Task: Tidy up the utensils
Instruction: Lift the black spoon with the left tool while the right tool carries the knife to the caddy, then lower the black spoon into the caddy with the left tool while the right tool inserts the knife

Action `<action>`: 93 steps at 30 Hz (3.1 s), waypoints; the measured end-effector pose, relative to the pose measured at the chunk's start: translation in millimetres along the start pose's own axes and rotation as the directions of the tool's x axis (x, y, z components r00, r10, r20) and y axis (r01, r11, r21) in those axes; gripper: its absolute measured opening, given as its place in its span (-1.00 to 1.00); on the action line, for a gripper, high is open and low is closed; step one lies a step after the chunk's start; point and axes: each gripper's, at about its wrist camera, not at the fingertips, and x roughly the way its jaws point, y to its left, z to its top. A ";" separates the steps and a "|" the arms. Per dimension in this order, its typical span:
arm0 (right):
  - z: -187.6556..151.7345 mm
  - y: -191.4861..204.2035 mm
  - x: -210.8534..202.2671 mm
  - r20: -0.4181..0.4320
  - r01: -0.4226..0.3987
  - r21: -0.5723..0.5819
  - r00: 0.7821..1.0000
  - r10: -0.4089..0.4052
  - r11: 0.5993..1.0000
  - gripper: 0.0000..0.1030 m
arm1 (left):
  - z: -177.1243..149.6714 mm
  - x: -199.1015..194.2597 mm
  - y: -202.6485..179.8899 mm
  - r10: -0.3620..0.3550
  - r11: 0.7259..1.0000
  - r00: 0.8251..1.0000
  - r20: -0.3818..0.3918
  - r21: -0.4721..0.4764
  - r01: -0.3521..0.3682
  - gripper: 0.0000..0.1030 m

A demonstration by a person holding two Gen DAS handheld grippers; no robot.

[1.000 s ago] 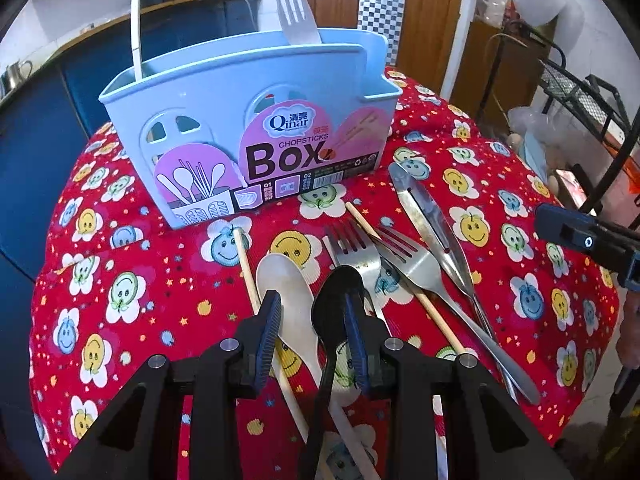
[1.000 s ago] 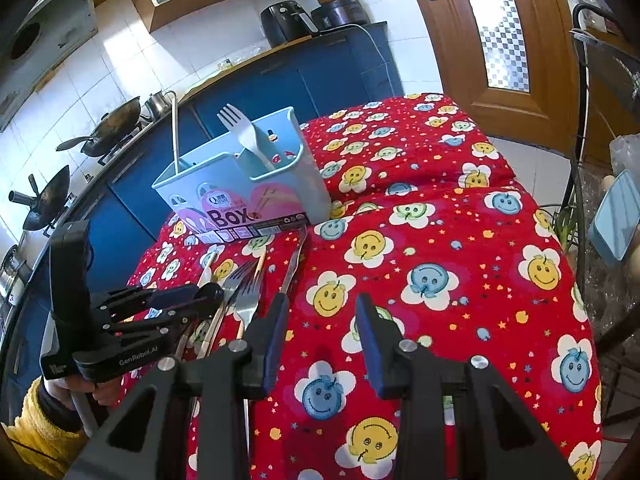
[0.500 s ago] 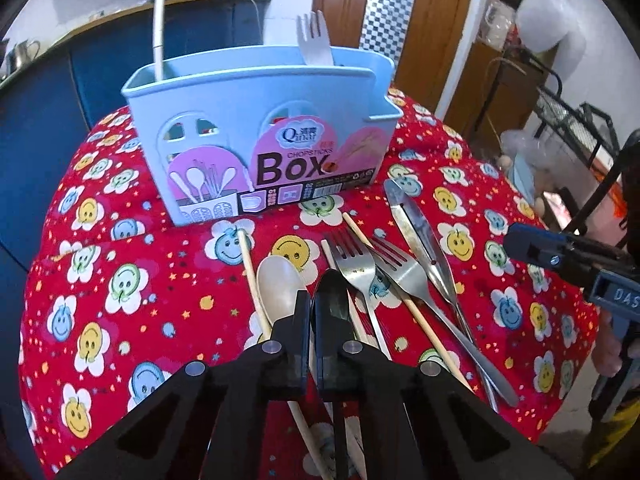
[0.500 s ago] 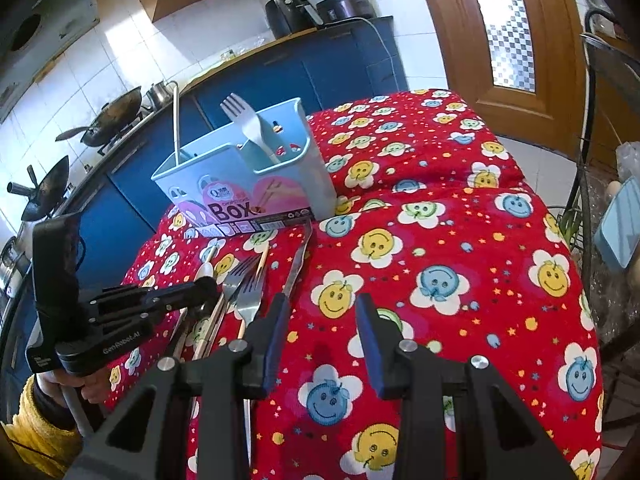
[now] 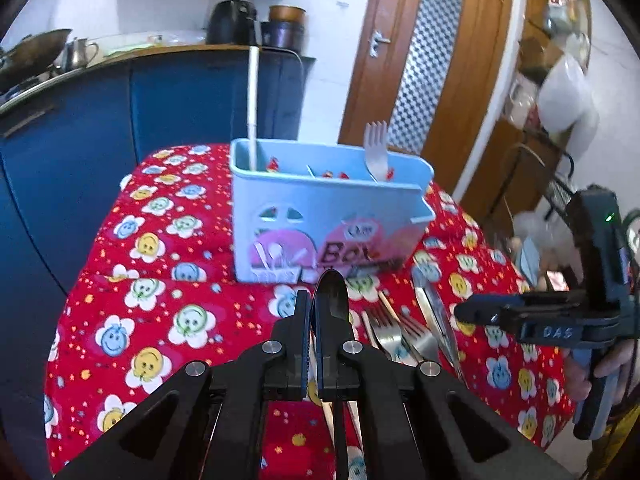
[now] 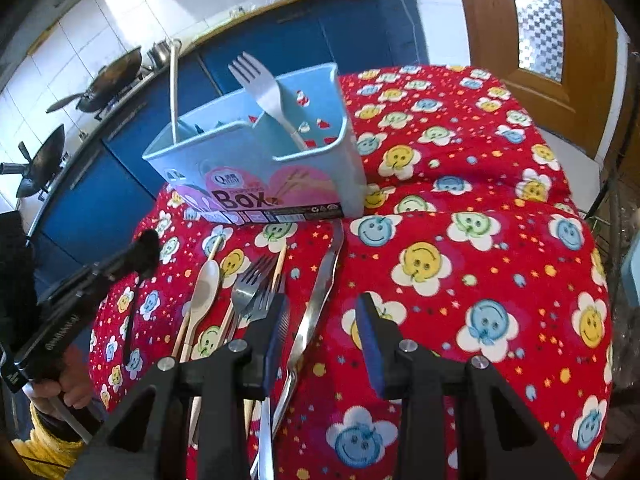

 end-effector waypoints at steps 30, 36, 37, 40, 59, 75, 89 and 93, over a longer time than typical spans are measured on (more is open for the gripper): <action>26.8 -10.5 -16.1 0.181 -0.085 0.052 0.981 0.074 0.995 -0.93 | 56.6 -20.6 9.9 0.023 0.997 0.962 0.272 -0.074 -0.003 -0.96; 36.5 2.8 -56.4 0.358 -0.050 -0.007 0.932 0.049 0.999 -0.93 | 83.7 -23.1 7.7 0.070 0.996 0.917 0.394 -0.086 -0.039 -0.96; 39.2 6.2 -61.0 0.382 -0.039 -0.020 0.923 0.044 0.999 -0.93 | 86.8 -23.4 5.6 0.086 0.995 0.905 0.417 -0.082 -0.057 -0.96; 44.5 14.2 -75.4 0.447 -0.004 -0.050 0.894 0.026 0.999 -0.93 | 94.3 -19.4 1.1 0.119 0.993 0.876 0.467 -0.073 -0.095 -0.96; 111.6 30.6 -122.9 0.626 0.103 -0.106 0.780 -0.014 0.989 -0.93 | 90.9 50.4 -3.5 0.268 0.963 0.813 0.517 -0.119 -0.241 -0.96; 121.0 29.6 -28.1 0.436 0.106 -0.128 0.899 -0.040 0.986 -0.93 | 76.1 72.1 -2.4 0.274 0.962 0.854 0.443 -0.129 -0.242 -0.93; 113.7 25.4 -36.7 0.451 0.007 -0.098 0.892 0.038 0.995 -0.66 | 82.9 41.3 -6.0 0.164 0.986 0.911 0.378 -0.035 -0.163 -0.35; 107.2 23.9 -50.6 0.476 0.004 -0.089 0.879 0.039 0.996 -0.58 | 85.9 23.5 1.7 0.169 0.985 0.909 0.380 -0.030 -0.171 -0.32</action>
